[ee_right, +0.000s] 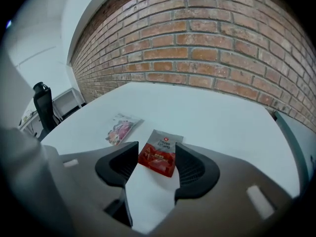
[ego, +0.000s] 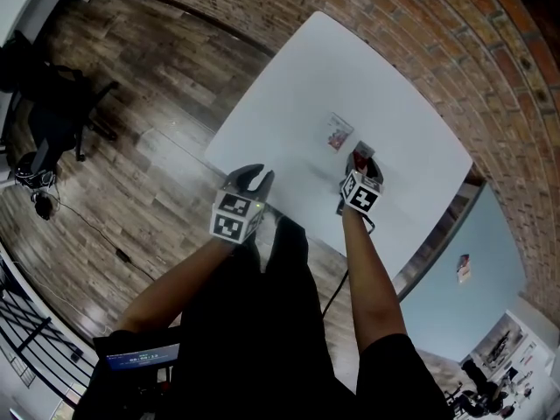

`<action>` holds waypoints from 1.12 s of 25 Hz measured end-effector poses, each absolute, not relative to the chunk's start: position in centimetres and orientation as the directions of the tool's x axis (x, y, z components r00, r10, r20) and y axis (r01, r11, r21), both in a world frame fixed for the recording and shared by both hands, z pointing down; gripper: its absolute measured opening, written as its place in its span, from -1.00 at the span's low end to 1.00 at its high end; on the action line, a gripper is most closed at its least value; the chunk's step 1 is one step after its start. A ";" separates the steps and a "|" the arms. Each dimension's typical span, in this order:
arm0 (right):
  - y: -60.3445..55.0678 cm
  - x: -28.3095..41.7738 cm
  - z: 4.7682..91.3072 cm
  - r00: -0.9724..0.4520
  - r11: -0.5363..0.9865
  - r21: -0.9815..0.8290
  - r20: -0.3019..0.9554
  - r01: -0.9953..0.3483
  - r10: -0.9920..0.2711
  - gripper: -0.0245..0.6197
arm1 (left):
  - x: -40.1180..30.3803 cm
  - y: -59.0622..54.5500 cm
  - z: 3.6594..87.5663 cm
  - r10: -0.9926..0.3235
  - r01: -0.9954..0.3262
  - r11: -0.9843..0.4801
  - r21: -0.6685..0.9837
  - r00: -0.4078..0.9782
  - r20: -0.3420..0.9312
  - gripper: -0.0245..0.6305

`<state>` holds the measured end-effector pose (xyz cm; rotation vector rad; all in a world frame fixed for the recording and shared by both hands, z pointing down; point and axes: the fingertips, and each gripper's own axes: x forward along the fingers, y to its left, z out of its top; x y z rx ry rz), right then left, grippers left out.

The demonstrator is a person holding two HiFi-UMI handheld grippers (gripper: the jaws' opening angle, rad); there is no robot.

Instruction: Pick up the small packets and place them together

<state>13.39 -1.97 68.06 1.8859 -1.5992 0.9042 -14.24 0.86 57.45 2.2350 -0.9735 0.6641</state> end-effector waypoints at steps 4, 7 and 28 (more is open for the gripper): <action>-0.7 13.4 64.4 0.112 -0.178 -0.019 0.711 -0.984 -0.694 -0.21 | -14.5 0.9 56.8 -0.474 -0.763 -0.558 0.326 0.615 0.630 -0.65; 1.8 12.3 59.2 0.108 -0.199 -0.074 0.636 -0.977 -0.764 -0.40 | -14.6 0.4 54.9 -0.492 -0.746 -0.574 0.337 0.643 0.587 -0.69; 25.5 -3.2 33.6 0.064 -0.079 -0.161 0.099 -0.984 -0.993 -0.91 | -14.7 16.5 36.7 -0.521 -0.539 -0.819 0.199 0.843 0.138 -0.93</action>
